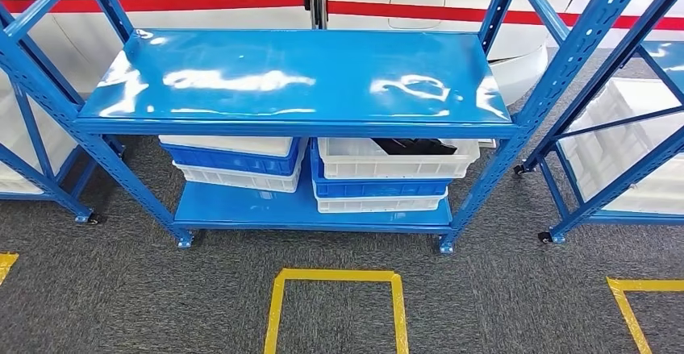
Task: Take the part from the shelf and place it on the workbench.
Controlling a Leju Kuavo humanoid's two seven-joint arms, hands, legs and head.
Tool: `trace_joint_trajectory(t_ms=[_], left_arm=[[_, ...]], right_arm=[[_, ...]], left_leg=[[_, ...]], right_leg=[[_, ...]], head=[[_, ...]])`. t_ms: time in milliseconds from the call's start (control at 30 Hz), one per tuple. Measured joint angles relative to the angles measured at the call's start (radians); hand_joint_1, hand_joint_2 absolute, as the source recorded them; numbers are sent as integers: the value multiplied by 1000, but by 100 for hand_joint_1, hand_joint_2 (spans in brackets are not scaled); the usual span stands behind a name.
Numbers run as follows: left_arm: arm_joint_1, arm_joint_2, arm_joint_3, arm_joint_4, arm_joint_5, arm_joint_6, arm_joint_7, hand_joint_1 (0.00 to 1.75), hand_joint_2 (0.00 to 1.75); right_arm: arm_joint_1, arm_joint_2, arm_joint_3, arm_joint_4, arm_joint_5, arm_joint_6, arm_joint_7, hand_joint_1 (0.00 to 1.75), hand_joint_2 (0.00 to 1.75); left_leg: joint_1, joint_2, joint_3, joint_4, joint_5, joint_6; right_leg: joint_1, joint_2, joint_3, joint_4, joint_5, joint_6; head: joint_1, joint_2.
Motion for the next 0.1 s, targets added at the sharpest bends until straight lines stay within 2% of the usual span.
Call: trace_joint_trajectory(t_ms=[100], left_arm=[[0, 0, 7, 0, 5, 1, -1, 0, 0]], right_arm=[[0, -2, 5, 0, 16, 0, 12, 0, 0]], left_leg=[[-1, 0, -1, 0, 1, 2]], right_leg=[[-1, 0, 0, -2, 2, 2]], head=[[0, 0]])
